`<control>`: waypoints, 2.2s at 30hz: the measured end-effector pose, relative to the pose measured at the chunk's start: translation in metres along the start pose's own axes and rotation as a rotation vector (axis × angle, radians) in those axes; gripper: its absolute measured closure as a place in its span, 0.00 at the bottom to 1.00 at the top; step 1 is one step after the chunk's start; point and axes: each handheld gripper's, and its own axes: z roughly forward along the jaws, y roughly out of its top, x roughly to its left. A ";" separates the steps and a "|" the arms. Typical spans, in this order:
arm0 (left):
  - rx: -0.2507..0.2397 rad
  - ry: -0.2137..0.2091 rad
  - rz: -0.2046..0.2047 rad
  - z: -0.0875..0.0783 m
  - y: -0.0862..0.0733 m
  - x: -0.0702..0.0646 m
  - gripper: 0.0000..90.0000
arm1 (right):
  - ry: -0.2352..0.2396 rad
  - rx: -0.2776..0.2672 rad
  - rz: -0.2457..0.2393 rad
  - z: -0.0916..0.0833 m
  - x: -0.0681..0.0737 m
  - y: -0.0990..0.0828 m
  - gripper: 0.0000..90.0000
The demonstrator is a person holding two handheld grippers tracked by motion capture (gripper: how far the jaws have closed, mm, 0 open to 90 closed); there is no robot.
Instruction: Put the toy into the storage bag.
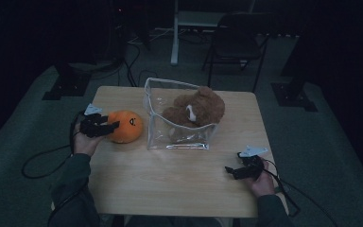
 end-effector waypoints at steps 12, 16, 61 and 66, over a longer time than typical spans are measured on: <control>0.017 0.014 -0.049 0.007 -0.012 0.012 0.45 | 0.000 0.000 0.000 0.000 0.000 0.000 0.13; 0.023 0.008 -0.063 0.011 -0.014 0.013 0.44 | 0.000 0.000 -0.001 0.000 0.000 0.000 0.13; 0.104 -0.002 -0.033 0.060 -0.004 -0.027 0.02 | 0.000 0.000 0.000 0.000 0.000 0.000 0.13; 0.127 0.007 -0.013 0.061 -0.004 -0.033 0.02 | 0.000 0.000 -0.001 0.000 0.000 0.000 0.13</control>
